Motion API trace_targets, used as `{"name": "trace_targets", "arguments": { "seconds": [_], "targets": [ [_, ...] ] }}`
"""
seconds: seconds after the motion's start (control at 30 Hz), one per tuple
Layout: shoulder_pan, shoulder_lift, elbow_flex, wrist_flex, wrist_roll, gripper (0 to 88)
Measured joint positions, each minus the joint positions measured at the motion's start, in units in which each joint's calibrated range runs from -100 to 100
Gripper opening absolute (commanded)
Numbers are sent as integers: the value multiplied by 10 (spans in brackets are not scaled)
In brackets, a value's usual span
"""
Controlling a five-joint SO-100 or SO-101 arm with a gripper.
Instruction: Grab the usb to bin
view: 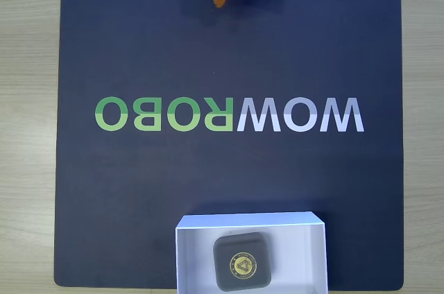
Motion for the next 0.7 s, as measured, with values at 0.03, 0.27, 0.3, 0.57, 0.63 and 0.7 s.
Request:
{"name": "trace_targets", "arguments": {
  "seconds": [0.03, 0.27, 0.3, 0.57, 0.63, 0.7],
  "targets": [
    [-4, 0, 0, 3, 0, 16],
    [-3, -4, 33, 3, -1, 12],
    [-4, -4, 33, 3, -1, 13],
    [-4, -4, 33, 3, 1, 10],
    [-4, -4, 33, 3, 1, 10],
    [-4, -4, 33, 3, 1, 10]
  ]
}}
